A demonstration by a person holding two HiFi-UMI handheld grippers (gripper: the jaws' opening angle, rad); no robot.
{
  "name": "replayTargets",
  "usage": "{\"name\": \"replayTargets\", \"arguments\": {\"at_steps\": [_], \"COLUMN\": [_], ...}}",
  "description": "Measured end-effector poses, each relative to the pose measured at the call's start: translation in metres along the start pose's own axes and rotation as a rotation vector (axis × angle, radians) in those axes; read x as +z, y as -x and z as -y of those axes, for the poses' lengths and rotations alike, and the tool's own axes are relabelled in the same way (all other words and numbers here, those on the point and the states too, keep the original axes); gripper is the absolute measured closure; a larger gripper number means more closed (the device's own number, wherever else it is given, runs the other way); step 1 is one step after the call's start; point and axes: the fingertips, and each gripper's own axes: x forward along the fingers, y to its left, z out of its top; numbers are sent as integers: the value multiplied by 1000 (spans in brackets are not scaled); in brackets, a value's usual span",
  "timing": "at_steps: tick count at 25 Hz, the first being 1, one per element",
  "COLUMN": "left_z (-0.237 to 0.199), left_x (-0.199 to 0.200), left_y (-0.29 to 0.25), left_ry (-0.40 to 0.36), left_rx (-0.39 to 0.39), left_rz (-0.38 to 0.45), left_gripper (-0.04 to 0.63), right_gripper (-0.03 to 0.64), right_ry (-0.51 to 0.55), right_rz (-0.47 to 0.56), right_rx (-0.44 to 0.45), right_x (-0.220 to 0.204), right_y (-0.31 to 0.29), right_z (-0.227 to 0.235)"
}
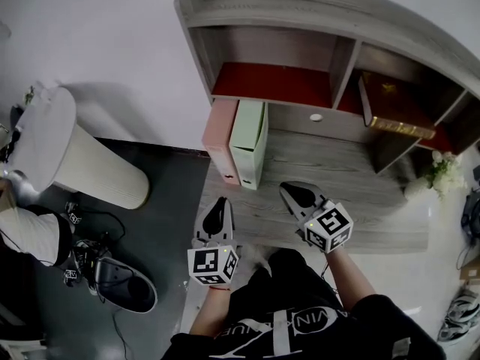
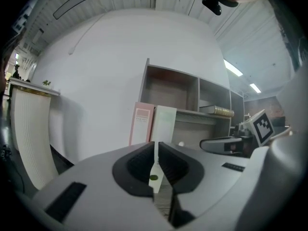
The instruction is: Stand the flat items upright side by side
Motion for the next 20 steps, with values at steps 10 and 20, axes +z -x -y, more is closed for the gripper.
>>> {"name": "replayTargets", "arguments": {"at_steps": [10,20], "left_z": [-6,-15], "left_x": [36,61], "left_y": [31,49], "left_ry": [9,-6], "left_rx": [0,16], "left_rz": [91,138], "left_gripper": [581,584], "right_gripper": [607,607], "right_ry": [30,76], "right_rz": [82,122], "right_rx": [-46,-79], "right_x": [34,60], "right_y": [25,45], "right_z": [-20,-25]}}
